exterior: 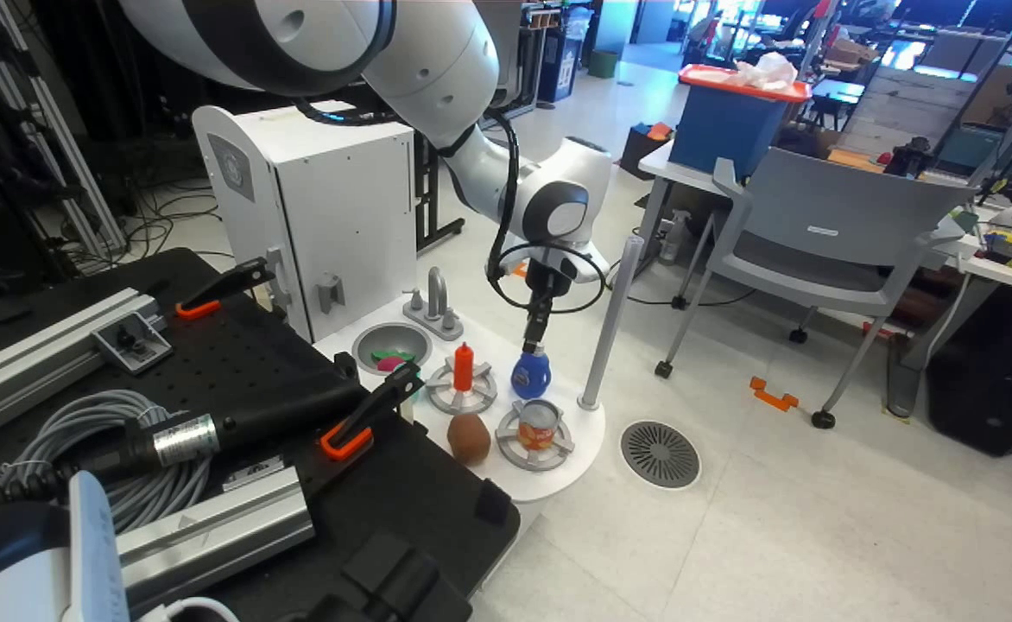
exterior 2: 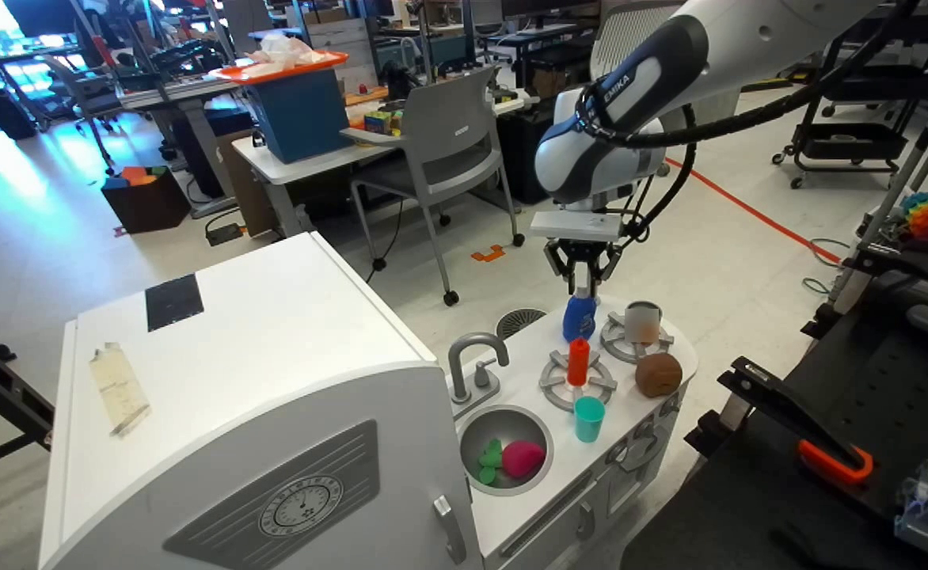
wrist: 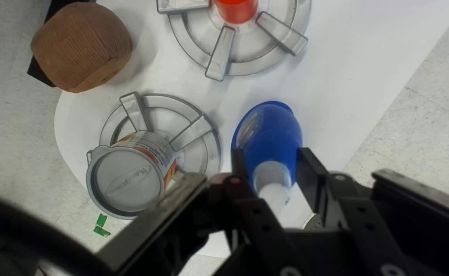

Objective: Move the blue bottle to the right

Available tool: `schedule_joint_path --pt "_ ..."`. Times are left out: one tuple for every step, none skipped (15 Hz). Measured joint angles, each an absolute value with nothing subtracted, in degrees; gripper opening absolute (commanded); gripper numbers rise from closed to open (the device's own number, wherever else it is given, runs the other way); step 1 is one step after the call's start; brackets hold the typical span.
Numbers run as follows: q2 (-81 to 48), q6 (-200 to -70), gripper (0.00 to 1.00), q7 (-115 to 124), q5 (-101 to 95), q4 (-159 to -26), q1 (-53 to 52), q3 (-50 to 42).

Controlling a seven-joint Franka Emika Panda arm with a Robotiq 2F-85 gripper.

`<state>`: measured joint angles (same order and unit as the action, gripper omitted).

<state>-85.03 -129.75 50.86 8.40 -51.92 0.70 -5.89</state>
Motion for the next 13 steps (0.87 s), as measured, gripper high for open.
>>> schedule_joint_path --pt "-85.03 -129.76 0.78 51.17 8.4 -51.92 0.76 -5.89" --pt "-85.03 -129.76 0.86 51.45 8.4 -51.92 0.82 -5.89" --pt "-85.03 -129.76 0.93 51.76 8.4 -51.92 0.89 -5.89" --pt "-85.03 -129.76 0.99 51.93 8.4 -51.93 0.95 -5.89" --pt "-85.03 -129.76 1.0 51.96 8.4 -51.95 0.97 -5.89" --pt "-85.03 -129.75 1.0 51.96 8.4 -51.97 0.98 -5.76" --pt "-85.01 -129.24 1.0 51.88 8.43 -51.96 0.98 -5.25" --pt "-84.98 -127.93 1.0 51.6 8.43 -51.87 0.94 -4.4" --pt "-84.97 -125.93 1.0 50.76 8.43 -51.52 0.83 -3.31" --pt "-84.96 -123.4 1.0 49.62 8.43 -50.99 0.63 -2.09" --pt "-84.9 -122.81 1.0 49.6 8.38 -50.83 0.24 -1.74" --pt "-84.9 -122.92 1.0 49.69 8.37 -50.89 0.02 -1.88" --pt "-84.91 -122.93 1.0 49.68 8.37 -51.01 0.06 -2.02"
